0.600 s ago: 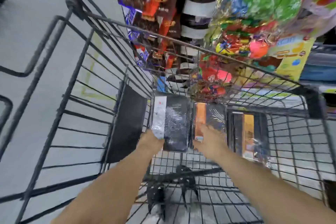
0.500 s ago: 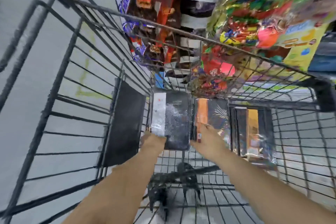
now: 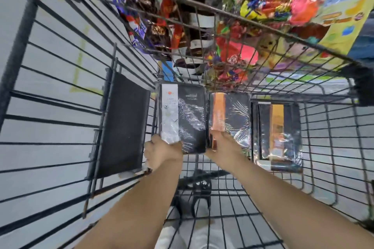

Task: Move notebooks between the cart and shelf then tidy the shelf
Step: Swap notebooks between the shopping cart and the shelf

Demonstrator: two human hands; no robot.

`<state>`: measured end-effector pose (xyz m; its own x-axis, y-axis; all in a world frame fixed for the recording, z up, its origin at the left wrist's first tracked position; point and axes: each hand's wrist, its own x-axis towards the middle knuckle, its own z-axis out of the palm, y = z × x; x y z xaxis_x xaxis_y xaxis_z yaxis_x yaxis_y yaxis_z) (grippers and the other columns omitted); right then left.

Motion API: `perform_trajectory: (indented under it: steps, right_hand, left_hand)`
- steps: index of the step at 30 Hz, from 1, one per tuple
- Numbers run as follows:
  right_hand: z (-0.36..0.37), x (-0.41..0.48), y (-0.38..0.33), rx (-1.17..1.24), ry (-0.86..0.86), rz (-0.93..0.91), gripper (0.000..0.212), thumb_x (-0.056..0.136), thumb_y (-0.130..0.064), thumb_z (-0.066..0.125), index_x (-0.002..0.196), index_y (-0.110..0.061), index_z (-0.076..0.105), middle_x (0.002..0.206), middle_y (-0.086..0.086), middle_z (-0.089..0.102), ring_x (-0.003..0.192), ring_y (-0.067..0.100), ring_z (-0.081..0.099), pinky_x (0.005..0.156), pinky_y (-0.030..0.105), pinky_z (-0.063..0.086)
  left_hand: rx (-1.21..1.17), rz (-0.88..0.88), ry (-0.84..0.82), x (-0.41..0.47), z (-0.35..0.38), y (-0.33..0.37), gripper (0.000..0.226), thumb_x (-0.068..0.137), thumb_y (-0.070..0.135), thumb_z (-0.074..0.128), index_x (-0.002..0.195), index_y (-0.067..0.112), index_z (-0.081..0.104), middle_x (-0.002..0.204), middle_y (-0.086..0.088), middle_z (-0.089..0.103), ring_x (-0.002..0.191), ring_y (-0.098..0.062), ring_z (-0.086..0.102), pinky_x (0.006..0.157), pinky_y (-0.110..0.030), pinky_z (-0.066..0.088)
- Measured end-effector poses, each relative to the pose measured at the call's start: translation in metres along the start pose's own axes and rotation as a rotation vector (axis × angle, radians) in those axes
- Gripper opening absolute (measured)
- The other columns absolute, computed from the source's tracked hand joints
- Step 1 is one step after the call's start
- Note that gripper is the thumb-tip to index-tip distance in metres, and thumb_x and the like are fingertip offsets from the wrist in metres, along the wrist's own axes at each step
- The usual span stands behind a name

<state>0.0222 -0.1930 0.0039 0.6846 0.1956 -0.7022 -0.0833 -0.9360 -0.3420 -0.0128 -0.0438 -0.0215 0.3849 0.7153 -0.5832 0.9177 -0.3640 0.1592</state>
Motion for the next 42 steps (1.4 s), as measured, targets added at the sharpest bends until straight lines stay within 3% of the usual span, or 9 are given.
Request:
perform_trajectory:
  steps: [6,9,16,20,25,30,34,37,42]
  right_hand:
    - [-0.006,0.004,-0.009,0.029,-0.018,0.012,0.062,0.087,-0.034,0.056,0.144,-0.025,0.032,0.147,0.003,0.04,0.127,0.029,0.046,0.103,0.041,0.042]
    - [-0.007,0.007,-0.011,0.077,-0.004,0.022,0.059,0.087,-0.032,0.054,0.142,-0.022,0.035,0.143,0.006,0.043,0.117,0.032,0.053,0.095,0.043,0.048]
    - [0.007,0.023,-0.031,0.164,0.039,0.067,0.058,0.09,-0.028,0.058,0.139,-0.009,0.035,0.129,0.017,0.053,0.085,0.025,0.064,0.067,0.033,0.055]
    - [0.023,0.043,-0.059,0.115,0.064,0.097,0.069,0.091,-0.028,0.058,0.144,-0.004,0.021,0.137,0.021,0.042,0.122,0.034,0.047,0.1,0.039,0.044]
    - [0.048,0.065,-0.082,0.022,0.095,0.316,0.104,0.078,-0.041,0.072,0.15,-0.025,-0.002,0.146,0.025,0.023,0.127,0.039,0.036,0.105,0.048,0.037]
    - [0.057,0.072,-0.084,0.058,0.196,0.359,0.129,0.065,-0.05,0.08,0.147,-0.033,-0.019,0.131,0.022,0.036,0.114,0.034,0.043,0.099,0.045,0.039]
    - [0.05,0.067,-0.081,0.406,0.311,0.359,0.111,0.07,-0.032,0.081,0.149,-0.024,0.004,0.13,0.022,0.044,0.118,0.037,0.048,0.1,0.046,0.043]
    - [0.037,0.063,-0.078,0.585,0.284,0.414,0.055,0.076,-0.028,0.074,0.12,-0.013,0.046,0.115,0.015,0.059,0.104,0.029,0.058,0.087,0.033,0.048]
    - [0.012,0.021,-0.086,0.598,0.124,0.277,0.045,0.09,-0.023,0.06,0.126,-0.004,0.041,0.124,0.018,0.057,0.105,0.032,0.056,0.084,0.034,0.047]
  left_hand:
    - [-0.306,0.067,-0.149,-0.013,-0.017,0.011,0.049,0.079,0.039,0.071,0.11,0.01,0.046,0.102,-0.006,0.059,0.084,-0.024,0.056,0.067,-0.032,0.043]
    - [-0.303,0.307,-0.215,-0.014,-0.044,0.015,0.036,0.086,0.041,0.065,0.096,0.013,0.044,0.074,0.003,0.053,0.068,-0.019,0.052,0.053,-0.031,0.038]
    - [-0.003,0.529,-0.014,0.007,-0.145,0.037,0.027,0.077,0.044,0.068,0.093,0.031,0.05,0.088,0.006,0.062,0.084,-0.021,0.059,0.069,-0.03,0.045]
    - [0.09,0.576,0.129,0.004,-0.167,0.022,0.021,0.078,0.043,0.065,0.088,0.035,0.048,0.076,0.011,0.057,0.076,-0.021,0.054,0.062,-0.028,0.036]
    - [0.092,0.651,0.18,0.005,-0.172,0.024,0.019,0.081,0.04,0.061,0.092,0.03,0.051,0.074,0.008,0.055,0.072,-0.021,0.051,0.055,-0.028,0.033]
    - [0.172,0.712,0.207,0.012,-0.175,0.024,0.019,0.082,0.036,0.057,0.095,0.024,0.051,0.08,0.005,0.057,0.072,-0.025,0.053,0.055,-0.029,0.035]
    - [0.167,0.686,0.195,0.012,-0.177,0.023,0.019,0.084,0.034,0.056,0.098,0.022,0.05,0.08,0.003,0.055,0.071,-0.023,0.049,0.05,-0.028,0.031]
    - [0.143,0.69,0.176,0.007,-0.182,0.023,0.02,0.084,0.035,0.057,0.098,0.023,0.05,0.08,0.004,0.053,0.072,-0.022,0.048,0.052,-0.029,0.029]
    - [0.118,0.693,0.152,-0.021,-0.205,0.019,0.025,0.082,0.042,0.06,0.099,0.025,0.051,0.081,0.003,0.06,0.078,-0.026,0.054,0.063,-0.032,0.036]
